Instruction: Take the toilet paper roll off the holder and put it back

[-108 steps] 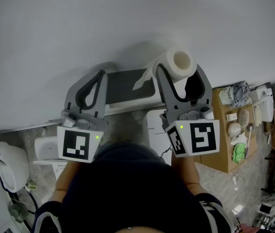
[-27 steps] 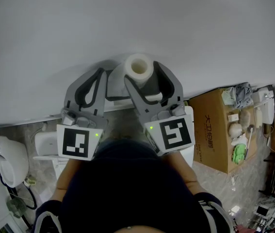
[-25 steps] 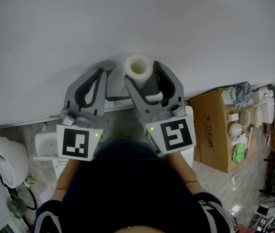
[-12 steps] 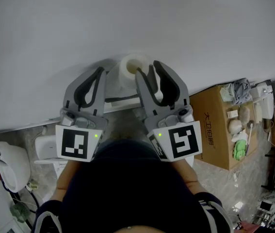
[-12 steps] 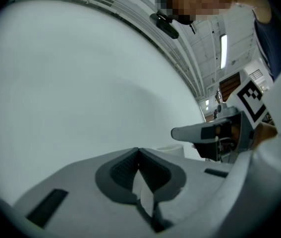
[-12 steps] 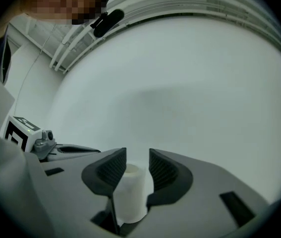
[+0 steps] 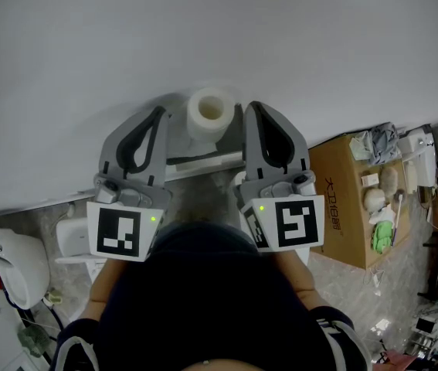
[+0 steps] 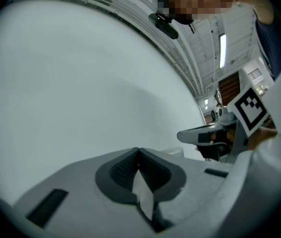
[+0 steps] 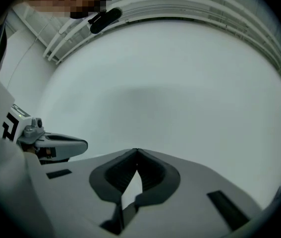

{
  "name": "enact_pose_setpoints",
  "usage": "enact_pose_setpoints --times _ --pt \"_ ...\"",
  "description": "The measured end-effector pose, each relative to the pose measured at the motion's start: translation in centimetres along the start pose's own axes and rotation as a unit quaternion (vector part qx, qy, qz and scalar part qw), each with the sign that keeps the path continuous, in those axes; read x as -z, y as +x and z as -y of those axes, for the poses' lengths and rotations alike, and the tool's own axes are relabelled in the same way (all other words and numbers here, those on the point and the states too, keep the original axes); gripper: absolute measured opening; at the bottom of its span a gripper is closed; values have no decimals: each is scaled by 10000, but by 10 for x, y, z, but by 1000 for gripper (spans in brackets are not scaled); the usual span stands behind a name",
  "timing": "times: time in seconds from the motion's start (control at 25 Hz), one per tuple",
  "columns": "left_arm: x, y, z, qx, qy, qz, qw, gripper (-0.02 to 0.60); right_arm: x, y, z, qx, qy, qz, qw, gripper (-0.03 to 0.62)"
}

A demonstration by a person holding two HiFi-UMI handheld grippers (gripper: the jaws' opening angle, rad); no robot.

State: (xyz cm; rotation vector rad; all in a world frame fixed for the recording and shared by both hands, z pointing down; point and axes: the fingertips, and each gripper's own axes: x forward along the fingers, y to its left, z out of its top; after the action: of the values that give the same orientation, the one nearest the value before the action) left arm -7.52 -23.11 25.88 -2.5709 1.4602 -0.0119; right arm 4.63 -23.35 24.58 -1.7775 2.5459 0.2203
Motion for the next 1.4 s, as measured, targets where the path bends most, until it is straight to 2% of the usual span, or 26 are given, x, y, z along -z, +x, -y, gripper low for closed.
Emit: enact_pose_setpoints --times 0.56,1.4 --pt "0 -3 -5 -133 36 -119 9998 -2 14 -8 28 284 -137 -194 9993 15" --pt "-5 3 -2 -127 -31 -13 9999 -2 9 -9 29 244 -187 -141 9994 15"
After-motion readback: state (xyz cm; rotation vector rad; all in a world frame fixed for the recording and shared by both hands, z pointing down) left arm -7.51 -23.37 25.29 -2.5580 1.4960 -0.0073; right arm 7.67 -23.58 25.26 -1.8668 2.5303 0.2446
